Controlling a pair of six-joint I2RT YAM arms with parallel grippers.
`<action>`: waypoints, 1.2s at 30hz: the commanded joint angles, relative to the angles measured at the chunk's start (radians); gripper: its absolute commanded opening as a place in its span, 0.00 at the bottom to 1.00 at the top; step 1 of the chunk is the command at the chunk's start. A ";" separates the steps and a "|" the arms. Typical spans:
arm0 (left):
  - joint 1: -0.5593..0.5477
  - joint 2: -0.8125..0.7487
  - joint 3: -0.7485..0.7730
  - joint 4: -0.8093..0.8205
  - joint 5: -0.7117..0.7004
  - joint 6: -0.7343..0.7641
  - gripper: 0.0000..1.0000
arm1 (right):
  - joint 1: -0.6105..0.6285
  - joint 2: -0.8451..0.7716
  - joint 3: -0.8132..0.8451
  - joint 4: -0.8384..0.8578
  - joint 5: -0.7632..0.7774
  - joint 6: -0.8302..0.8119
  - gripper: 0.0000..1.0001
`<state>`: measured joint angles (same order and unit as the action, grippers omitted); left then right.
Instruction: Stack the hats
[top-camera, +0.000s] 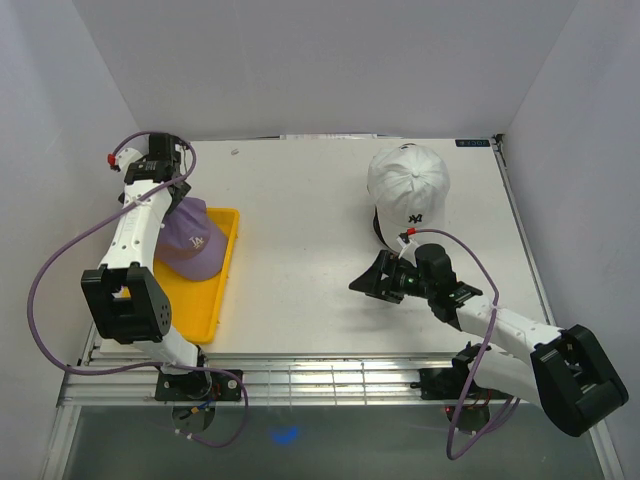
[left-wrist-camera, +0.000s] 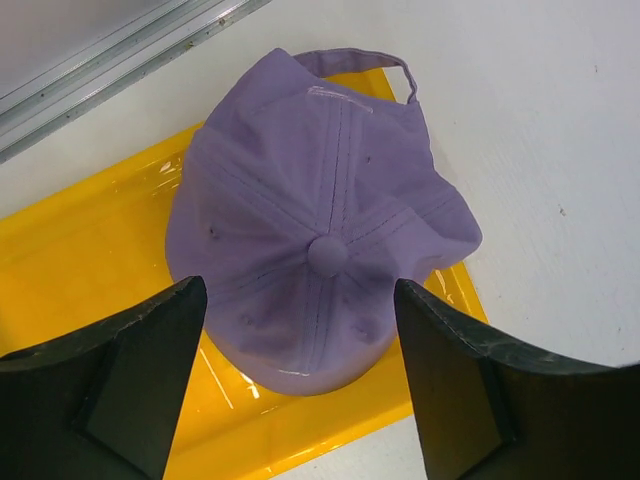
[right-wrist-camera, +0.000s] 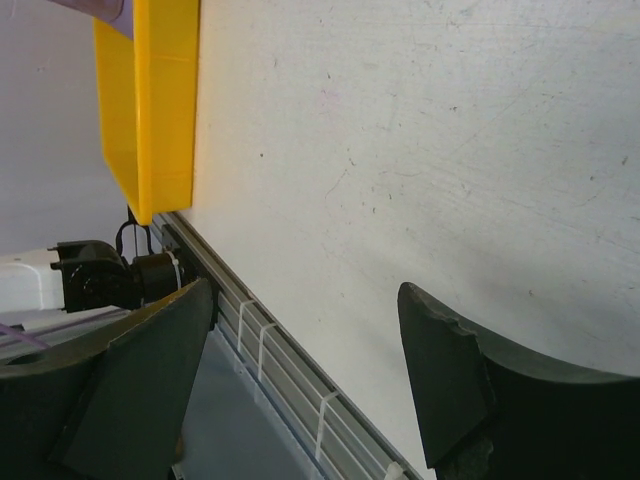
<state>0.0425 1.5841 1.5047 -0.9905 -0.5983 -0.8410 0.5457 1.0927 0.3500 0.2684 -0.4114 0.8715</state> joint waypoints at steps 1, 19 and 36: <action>0.013 0.014 0.060 0.013 -0.028 0.006 0.86 | 0.007 -0.037 0.030 -0.021 -0.029 -0.046 0.80; 0.031 0.031 0.048 0.079 0.058 0.079 0.12 | 0.007 -0.014 0.033 -0.005 -0.058 -0.055 0.79; 0.030 -0.105 0.216 0.021 0.210 0.189 0.00 | 0.034 0.067 0.164 -0.015 -0.090 -0.095 0.78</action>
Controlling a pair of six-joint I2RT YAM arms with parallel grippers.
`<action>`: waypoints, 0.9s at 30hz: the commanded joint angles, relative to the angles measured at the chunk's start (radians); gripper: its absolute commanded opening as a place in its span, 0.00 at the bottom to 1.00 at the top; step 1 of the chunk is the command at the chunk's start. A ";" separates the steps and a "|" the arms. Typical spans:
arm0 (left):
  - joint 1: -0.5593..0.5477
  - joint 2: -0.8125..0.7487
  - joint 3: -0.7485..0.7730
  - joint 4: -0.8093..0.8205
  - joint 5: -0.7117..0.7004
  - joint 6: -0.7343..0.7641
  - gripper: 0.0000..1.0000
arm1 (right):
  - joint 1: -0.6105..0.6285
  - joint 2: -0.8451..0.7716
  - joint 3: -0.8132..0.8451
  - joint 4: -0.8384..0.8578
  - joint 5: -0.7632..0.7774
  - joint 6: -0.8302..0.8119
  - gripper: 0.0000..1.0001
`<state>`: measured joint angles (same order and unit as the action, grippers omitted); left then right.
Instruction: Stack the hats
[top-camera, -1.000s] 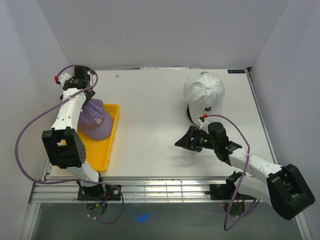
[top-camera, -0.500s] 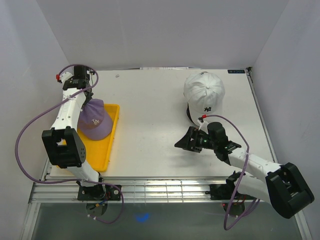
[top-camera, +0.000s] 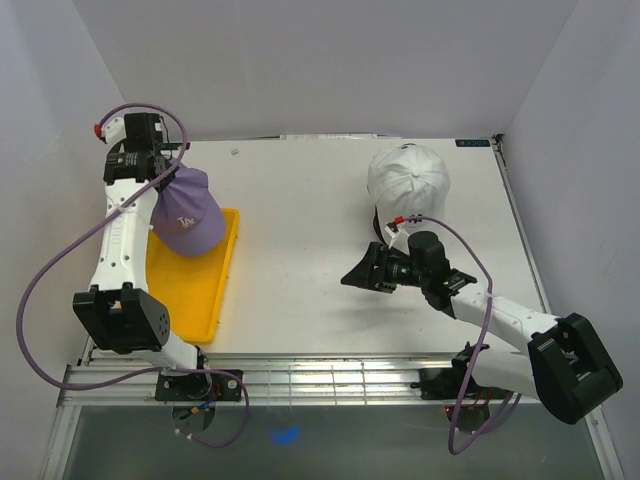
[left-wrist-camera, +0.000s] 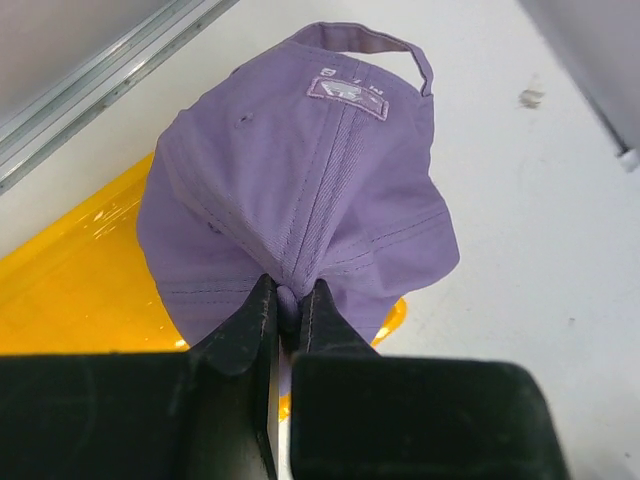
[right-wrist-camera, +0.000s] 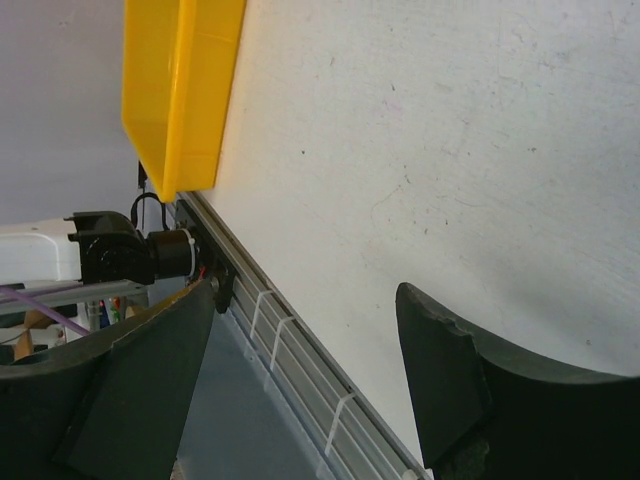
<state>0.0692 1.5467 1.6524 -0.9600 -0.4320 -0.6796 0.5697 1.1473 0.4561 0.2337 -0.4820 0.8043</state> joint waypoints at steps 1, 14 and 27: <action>0.004 -0.071 0.078 -0.016 0.062 0.029 0.00 | 0.013 0.017 0.064 0.021 -0.021 -0.031 0.78; -0.048 -0.129 0.184 -0.032 0.331 -0.008 0.00 | 0.041 0.124 0.256 0.147 -0.044 -0.022 0.83; -0.341 -0.094 0.288 -0.040 0.377 -0.152 0.00 | 0.073 0.273 0.392 0.386 -0.070 -0.004 0.91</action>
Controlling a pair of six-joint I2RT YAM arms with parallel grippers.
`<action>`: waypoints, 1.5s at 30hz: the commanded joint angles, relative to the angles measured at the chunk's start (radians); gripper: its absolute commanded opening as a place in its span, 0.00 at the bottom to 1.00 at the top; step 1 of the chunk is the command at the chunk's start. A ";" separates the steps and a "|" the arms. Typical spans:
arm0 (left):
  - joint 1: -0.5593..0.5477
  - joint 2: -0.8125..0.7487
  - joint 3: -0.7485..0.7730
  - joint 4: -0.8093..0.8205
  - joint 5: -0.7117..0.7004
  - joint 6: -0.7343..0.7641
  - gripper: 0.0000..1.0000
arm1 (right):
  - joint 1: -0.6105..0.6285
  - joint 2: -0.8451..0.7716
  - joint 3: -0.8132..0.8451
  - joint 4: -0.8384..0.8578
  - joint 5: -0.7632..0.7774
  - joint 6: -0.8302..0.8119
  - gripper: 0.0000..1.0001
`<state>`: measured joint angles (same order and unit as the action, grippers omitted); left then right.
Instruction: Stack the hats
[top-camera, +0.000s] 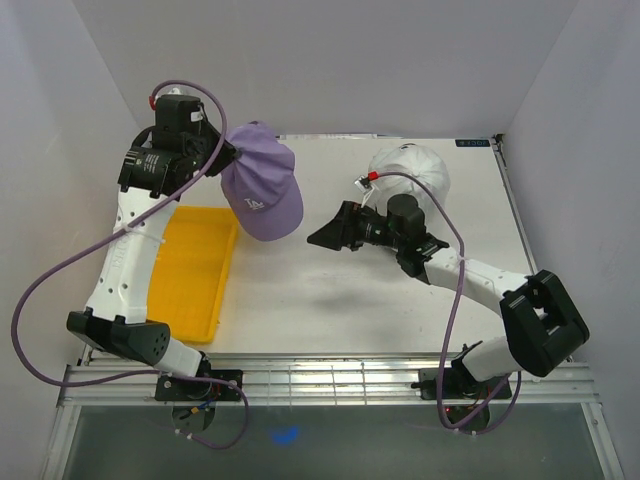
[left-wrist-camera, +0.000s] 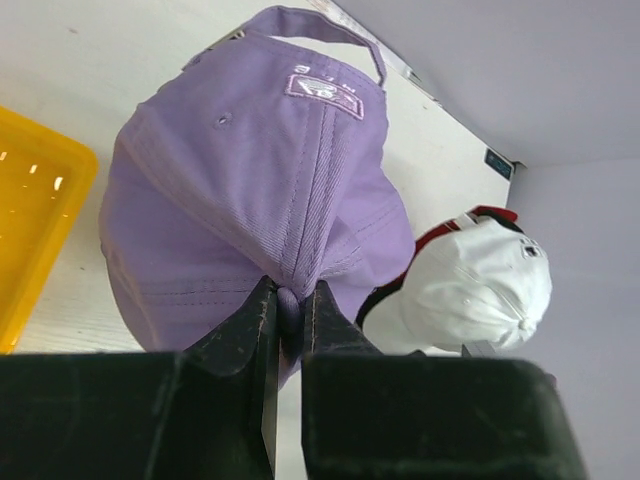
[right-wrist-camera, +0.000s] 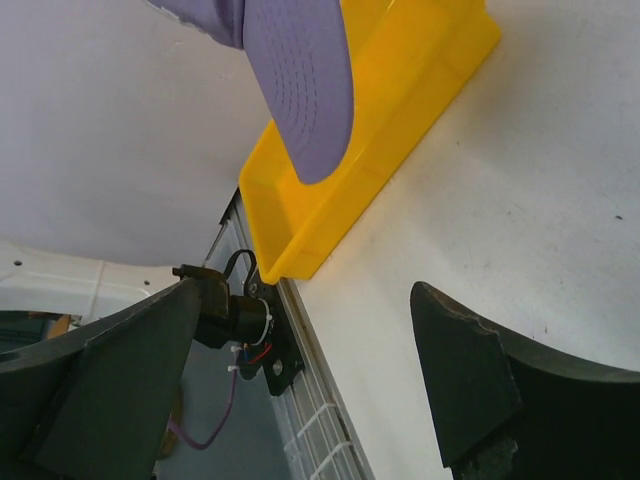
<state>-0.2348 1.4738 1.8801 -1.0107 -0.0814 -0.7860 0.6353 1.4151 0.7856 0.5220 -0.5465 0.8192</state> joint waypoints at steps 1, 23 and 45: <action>-0.049 -0.018 0.068 0.011 0.029 -0.053 0.00 | 0.007 0.010 0.069 0.101 -0.004 -0.023 0.91; -0.248 -0.006 0.119 0.030 -0.007 -0.154 0.00 | 0.095 -0.034 -0.071 0.293 0.235 0.081 0.91; -0.340 -0.038 0.048 0.066 -0.060 -0.219 0.00 | 0.191 -0.117 -0.213 0.449 0.467 0.161 0.55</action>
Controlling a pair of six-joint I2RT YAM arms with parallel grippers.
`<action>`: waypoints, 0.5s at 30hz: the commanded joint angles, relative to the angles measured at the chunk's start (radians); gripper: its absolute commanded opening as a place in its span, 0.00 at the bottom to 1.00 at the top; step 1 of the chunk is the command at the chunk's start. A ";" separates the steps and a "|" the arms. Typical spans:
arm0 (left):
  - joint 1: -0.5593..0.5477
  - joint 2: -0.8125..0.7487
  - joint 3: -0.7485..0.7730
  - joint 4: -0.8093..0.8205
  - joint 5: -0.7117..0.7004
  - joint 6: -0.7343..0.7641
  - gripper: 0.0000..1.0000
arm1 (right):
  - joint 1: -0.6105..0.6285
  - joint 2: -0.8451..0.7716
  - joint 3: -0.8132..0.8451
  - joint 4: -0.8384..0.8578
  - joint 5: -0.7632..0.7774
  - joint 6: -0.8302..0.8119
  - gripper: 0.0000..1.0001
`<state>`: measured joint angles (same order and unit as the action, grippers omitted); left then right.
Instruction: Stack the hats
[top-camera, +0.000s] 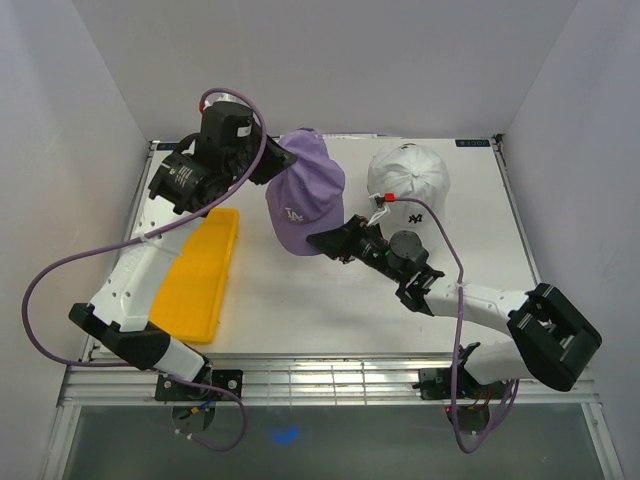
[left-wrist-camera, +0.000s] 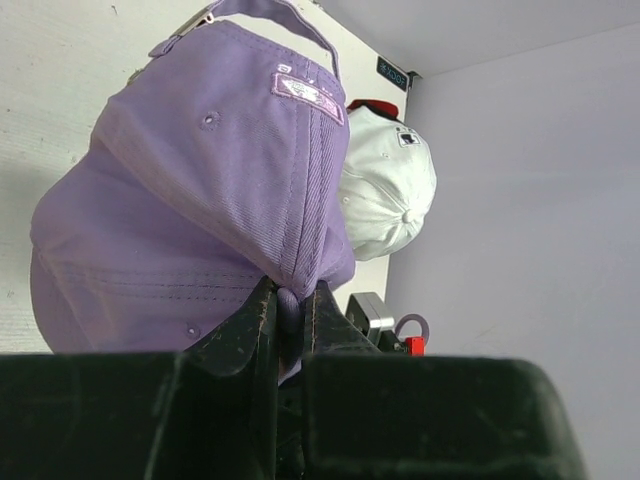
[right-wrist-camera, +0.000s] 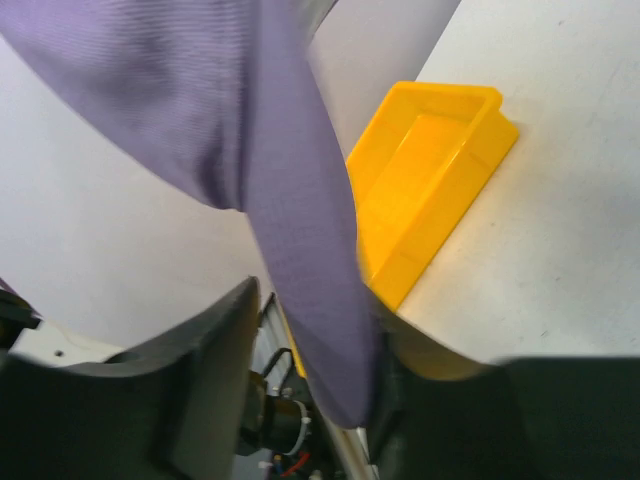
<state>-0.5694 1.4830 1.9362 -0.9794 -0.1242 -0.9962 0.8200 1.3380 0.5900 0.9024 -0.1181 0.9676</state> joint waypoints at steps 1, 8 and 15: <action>-0.006 -0.047 -0.008 0.038 -0.014 -0.004 0.00 | 0.008 -0.055 -0.022 0.067 0.040 0.016 0.43; -0.006 -0.024 0.010 0.064 0.012 0.044 0.00 | 0.005 -0.149 0.016 -0.086 0.017 0.013 0.08; -0.006 0.071 0.179 0.085 0.044 0.236 0.61 | -0.093 -0.203 0.119 -0.224 -0.142 0.152 0.08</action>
<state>-0.5716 1.5440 2.0304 -0.9417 -0.1032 -0.8696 0.7769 1.1637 0.6415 0.7113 -0.1806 1.0401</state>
